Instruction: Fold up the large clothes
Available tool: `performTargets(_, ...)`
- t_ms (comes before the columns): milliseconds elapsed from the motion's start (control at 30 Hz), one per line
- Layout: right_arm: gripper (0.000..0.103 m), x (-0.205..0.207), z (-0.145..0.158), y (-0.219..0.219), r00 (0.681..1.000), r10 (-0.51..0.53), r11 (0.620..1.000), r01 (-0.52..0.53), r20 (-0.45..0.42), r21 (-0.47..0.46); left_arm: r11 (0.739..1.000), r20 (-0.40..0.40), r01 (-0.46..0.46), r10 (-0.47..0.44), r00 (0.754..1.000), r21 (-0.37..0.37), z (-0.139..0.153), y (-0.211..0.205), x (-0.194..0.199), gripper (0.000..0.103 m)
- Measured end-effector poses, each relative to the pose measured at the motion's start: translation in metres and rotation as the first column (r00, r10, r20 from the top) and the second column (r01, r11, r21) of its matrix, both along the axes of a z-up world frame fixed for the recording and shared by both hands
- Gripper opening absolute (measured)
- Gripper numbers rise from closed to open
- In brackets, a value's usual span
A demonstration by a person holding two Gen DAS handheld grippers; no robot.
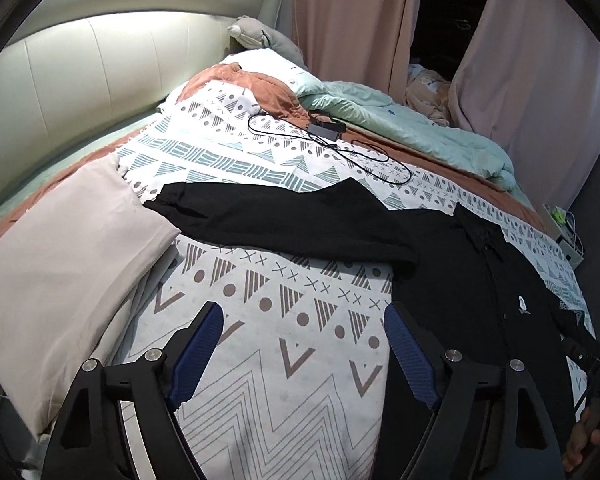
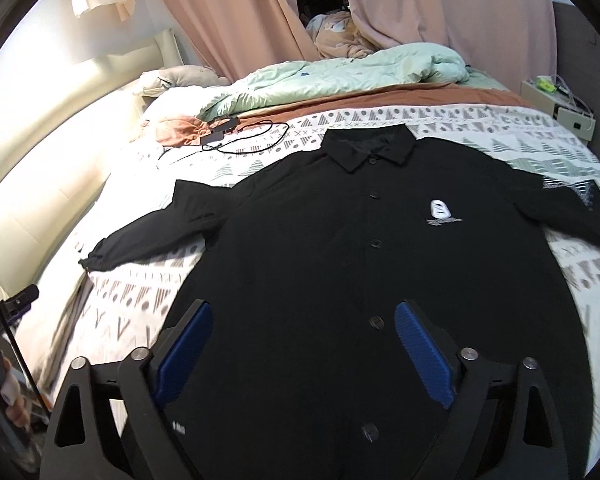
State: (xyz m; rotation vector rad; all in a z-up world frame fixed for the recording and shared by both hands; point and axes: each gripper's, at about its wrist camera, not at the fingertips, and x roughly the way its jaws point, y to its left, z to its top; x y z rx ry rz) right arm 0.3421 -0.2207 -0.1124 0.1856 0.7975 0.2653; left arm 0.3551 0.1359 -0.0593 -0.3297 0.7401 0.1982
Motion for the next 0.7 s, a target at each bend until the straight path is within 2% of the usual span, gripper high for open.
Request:
performTargets(200, 0.089, 0.038, -0.011, 0.013, 1.0, 0.002, 0.999, -0.002, -0.013, 0.032, 0.998, -0.027, -0.043, 0.041, 0.999, -0.05, -0.014, 0.022, 0.041, 0.077)
performTargets(367, 0.084, 0.072, -0.022, 0.028, 0.999, 0.02, 0.997, -0.016, -0.046, 0.076, 0.986, -0.065, -0.105, 0.097, 0.993, -0.127, -0.029, 0.043, 0.075, 0.063)
performTargets(500, 0.083, 0.097, -0.028, 0.04, 0.998, 0.035, 0.994, -0.029, -0.056, 0.102, 0.976, -0.075, -0.149, 0.138, 0.988, -0.16, -0.037, 0.054, 0.097, 0.063)
performTargets(600, 0.076, 0.111, -0.034, 0.048, 0.996, 0.05, 0.992, -0.041, -0.073, 0.116, 0.969, -0.099, -0.174, 0.158, 0.982, -0.176, -0.046, 0.06, 0.113, 0.062)
performTargets(700, 0.075, 0.127, -0.042, 0.058, 0.994, 0.068, 0.991, -0.056, -0.09, 0.124, 0.957, -0.132, -0.214, 0.191, 0.973, -0.195, -0.059, 0.067, 0.127, 0.062)
